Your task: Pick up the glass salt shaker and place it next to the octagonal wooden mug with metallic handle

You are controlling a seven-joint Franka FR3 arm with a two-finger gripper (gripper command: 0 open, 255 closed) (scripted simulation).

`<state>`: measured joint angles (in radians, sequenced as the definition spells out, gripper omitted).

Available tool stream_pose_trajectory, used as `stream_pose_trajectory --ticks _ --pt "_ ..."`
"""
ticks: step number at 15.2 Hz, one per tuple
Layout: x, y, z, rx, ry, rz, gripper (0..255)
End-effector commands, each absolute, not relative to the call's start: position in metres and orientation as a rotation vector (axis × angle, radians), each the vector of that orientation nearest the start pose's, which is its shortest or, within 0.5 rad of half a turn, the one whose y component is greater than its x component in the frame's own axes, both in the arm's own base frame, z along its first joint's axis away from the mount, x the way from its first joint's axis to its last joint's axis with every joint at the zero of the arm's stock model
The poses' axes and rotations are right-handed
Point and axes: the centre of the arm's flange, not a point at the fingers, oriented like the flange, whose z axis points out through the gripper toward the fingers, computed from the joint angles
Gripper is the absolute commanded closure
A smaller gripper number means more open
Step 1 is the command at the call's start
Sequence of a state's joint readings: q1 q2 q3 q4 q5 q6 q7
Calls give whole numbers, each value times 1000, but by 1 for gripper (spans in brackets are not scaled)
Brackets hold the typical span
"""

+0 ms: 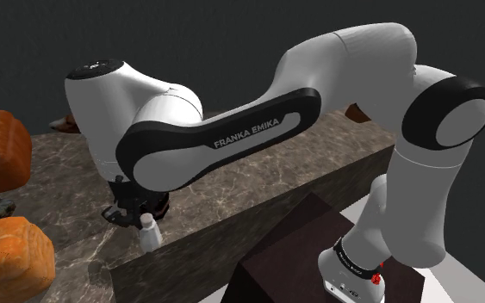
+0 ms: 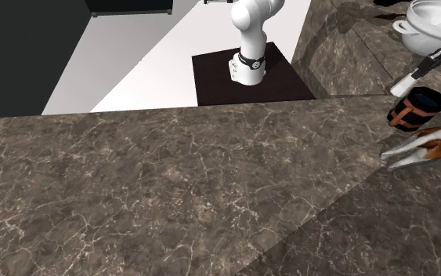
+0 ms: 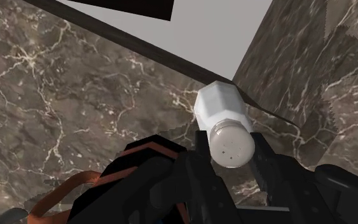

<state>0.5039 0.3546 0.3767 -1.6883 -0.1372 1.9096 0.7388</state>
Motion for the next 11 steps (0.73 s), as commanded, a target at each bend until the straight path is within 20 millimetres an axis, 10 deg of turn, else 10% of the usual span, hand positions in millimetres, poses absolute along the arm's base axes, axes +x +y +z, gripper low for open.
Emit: stream_pose_trajectory --ticks 1,9,10,11 --pt "430 472 385 -3201 -289 120 255" --pt "430 472 381 -3201 -289 120 255" --pt "430 472 381 -3201 -289 120 0" --pt "430 472 381 -3201 -289 120 0"
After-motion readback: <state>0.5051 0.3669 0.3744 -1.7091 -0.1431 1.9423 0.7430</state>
